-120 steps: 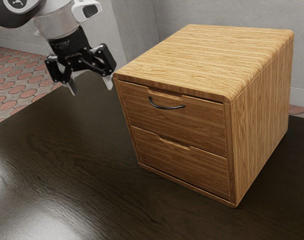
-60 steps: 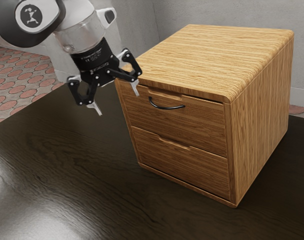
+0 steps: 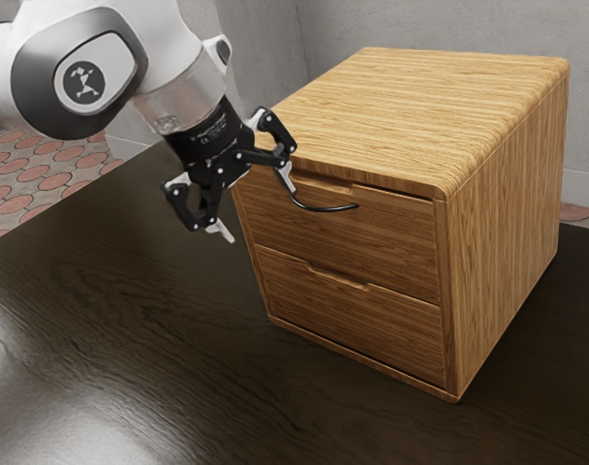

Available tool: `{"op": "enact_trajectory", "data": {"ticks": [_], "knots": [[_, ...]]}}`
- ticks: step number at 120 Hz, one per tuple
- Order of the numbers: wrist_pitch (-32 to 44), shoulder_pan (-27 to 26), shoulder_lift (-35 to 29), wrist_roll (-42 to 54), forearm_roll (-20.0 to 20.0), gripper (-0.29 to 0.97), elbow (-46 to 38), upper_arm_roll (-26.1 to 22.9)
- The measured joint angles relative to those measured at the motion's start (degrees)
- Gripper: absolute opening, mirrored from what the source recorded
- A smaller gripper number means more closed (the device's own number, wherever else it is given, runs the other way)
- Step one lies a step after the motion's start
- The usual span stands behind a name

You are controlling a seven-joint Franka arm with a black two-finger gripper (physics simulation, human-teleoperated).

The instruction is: Pull the drawer handle with one arm to open the drawer

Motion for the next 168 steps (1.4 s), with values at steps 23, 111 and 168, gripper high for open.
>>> {"op": "enact_trajectory", "data": {"ticks": [23,111,168], "knots": [[1.9,-0.8,0.0,-3.0,0.0,0.68,-1.2,-0.1],[7.2,-1.4,1.0,-8.8,0.1,0.49,-4.2,0.2],[6.3,-1.6,-1.3,-10.8,0.1,-0.02,-5.0,-0.1]]}}
